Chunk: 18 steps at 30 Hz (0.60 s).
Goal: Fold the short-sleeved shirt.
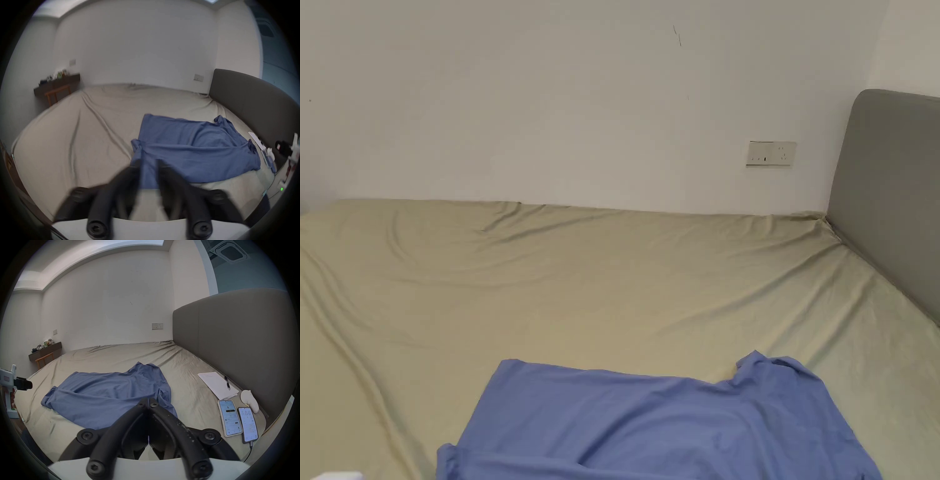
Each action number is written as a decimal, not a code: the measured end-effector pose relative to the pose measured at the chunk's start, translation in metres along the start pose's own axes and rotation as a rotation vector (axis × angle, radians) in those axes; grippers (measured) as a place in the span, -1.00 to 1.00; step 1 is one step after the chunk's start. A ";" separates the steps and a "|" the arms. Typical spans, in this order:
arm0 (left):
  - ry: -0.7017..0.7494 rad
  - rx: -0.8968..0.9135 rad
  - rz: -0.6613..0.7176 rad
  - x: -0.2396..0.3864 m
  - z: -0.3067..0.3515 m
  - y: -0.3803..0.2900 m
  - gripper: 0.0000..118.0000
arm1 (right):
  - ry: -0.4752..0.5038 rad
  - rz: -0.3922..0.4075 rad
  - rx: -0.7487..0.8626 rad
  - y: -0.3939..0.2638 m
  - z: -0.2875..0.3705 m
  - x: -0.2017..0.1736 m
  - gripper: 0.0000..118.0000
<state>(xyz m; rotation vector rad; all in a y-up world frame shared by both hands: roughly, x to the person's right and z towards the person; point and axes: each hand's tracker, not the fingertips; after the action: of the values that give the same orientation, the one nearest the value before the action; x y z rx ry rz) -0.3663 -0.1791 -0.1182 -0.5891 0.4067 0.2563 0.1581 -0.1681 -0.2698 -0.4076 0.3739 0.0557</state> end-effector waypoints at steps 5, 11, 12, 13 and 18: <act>-0.020 -0.250 0.047 -0.013 -0.072 0.007 0.60 | -0.009 -0.016 -0.020 -0.002 -0.007 0.004 -0.98; 0.057 -0.422 0.025 -0.014 -0.125 -0.013 0.11 | -0.035 -0.010 -0.093 -0.016 -0.022 0.015 -0.97; 0.065 -0.388 0.009 -0.011 -0.121 -0.012 0.11 | -0.041 -0.006 -0.109 -0.018 -0.026 0.017 -0.97; 0.056 -0.378 -0.010 -0.009 -0.115 -0.010 0.08 | -0.049 -0.006 -0.129 -0.019 -0.030 0.019 -0.96; -0.002 -0.348 -0.043 0.004 -0.094 -0.004 -0.90 | -0.028 -0.058 -0.304 -0.021 -0.068 0.027 0.81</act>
<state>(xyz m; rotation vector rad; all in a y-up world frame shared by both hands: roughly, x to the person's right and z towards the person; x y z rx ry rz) -0.3892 -0.2362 -0.1891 -0.9382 0.3492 0.2886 0.1624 -0.2146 -0.3298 -0.7175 0.3264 0.0617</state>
